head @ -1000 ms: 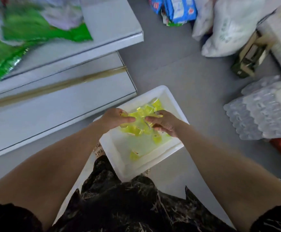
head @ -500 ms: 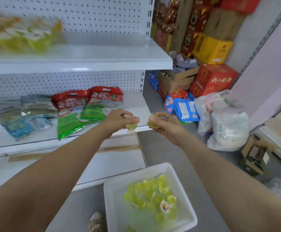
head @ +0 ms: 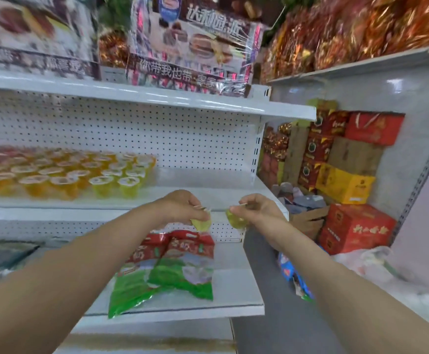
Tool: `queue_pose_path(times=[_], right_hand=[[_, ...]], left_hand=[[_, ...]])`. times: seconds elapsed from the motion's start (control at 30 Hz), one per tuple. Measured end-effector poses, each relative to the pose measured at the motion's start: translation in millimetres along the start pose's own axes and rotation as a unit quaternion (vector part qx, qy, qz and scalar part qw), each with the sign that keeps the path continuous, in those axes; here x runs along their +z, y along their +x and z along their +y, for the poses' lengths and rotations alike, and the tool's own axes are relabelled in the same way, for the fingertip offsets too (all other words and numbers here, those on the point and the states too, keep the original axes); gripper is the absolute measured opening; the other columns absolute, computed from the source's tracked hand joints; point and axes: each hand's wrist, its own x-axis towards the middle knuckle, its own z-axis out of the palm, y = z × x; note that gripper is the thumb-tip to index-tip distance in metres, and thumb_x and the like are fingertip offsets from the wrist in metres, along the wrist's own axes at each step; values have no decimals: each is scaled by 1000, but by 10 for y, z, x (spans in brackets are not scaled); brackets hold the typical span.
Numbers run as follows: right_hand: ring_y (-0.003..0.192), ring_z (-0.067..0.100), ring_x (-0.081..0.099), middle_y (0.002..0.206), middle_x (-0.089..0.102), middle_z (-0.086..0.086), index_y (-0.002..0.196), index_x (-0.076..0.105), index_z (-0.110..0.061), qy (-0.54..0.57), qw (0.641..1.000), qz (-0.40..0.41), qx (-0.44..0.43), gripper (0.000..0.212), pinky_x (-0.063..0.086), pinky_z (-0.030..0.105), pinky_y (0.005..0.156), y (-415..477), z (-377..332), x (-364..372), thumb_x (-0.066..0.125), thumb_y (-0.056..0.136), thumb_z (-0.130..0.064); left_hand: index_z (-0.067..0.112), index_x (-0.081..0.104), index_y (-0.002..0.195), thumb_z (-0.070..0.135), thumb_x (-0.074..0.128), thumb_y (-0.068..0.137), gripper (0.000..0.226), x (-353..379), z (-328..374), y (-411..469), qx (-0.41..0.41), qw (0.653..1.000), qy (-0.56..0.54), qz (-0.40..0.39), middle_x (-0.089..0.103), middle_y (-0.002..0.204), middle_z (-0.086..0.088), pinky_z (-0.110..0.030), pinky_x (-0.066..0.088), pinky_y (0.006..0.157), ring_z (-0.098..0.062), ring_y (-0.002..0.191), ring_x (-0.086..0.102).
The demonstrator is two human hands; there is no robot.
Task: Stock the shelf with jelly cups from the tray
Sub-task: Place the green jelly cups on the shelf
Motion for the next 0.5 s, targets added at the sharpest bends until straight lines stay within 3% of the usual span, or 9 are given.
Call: queue_pose_path(times=[0.13, 0.23, 0.3, 0.4, 0.5], right_hand=[[79, 18, 61, 94, 58, 9, 102, 62, -13, -35, 999, -28, -20, 44, 52, 28, 67, 378, -184, 108, 89, 69, -23], [79, 14, 59, 95, 55, 6, 116, 61, -17, -72, 996, -44, -16, 52, 50, 22, 62, 645, -300, 226, 87, 72, -25], [82, 15, 61, 102, 59, 9, 123, 60, -15, -93, 994, -51, -12, 59, 51, 20, 61, 849, -339, 308, 87, 72, -28], [92, 17, 64, 115, 63, 10, 125, 60, -11, -120, 991, -54, -3, 62, 54, 21, 64, 1157, -403, 432, 86, 73, -31], [93, 16, 65, 113, 64, 6, 121, 62, -8, -127, 990, -63, 11, 58, 57, 26, 72, 1490, -459, 562, 86, 73, -28]], left_hand=[[9, 63, 95, 16, 78, 81, 21, -426, 204, 200, -11, 998, 56, -28, 62, 92, -2, -20, 54, 74, -12, 84, 62], [12, 61, 103, 26, 83, 74, 39, -732, 299, 424, -20, 994, 108, -30, 62, 101, -1, -27, 54, 81, -18, 92, 63], [16, 62, 104, 34, 86, 69, 46, -912, 328, 602, -22, 987, 154, -30, 62, 105, -2, -28, 51, 76, -22, 97, 62], [14, 66, 106, 34, 85, 71, 45, -1120, 370, 847, -29, 978, 202, -40, 61, 98, 0, -23, 44, 61, -18, 83, 58], [9, 66, 113, 32, 84, 74, 48, -1307, 381, 1113, -40, 971, 232, -38, 61, 99, -1, -21, 43, 57, -13, 74, 57]])
